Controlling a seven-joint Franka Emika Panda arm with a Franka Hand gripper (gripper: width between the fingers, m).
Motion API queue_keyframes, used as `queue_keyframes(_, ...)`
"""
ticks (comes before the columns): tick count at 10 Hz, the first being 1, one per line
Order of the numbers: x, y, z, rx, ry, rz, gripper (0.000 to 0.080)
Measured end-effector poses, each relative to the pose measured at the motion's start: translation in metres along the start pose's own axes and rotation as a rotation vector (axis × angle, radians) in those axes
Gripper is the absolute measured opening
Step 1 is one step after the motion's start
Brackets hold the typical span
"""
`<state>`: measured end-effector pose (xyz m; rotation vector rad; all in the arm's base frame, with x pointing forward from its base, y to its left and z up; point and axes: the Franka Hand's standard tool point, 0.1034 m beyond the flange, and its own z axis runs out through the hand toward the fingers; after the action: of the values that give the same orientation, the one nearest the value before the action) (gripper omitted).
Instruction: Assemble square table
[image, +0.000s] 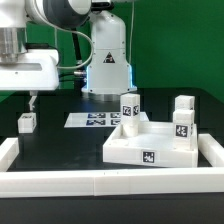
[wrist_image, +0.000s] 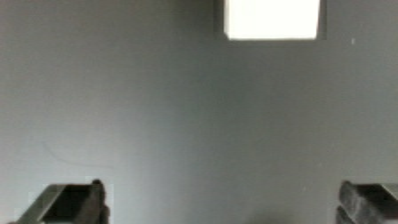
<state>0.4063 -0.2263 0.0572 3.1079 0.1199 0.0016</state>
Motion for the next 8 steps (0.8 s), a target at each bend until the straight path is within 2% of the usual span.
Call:
queue_keyframes(3,-0.002,-0.006,0.002,0.026,-0.024,-0.009,0.0649)
queue_keyframes(4,-0.002,-0.006,0.003,0.027,-0.027,-0.005,0.0649)
queue_keyframes(6,0.000,-0.017,0.006,0.068,-0.099,0.008,0.0649)
queue_keyframes(8,0.000,-0.020,0.014,0.064,-0.215,0.031,0.0649)
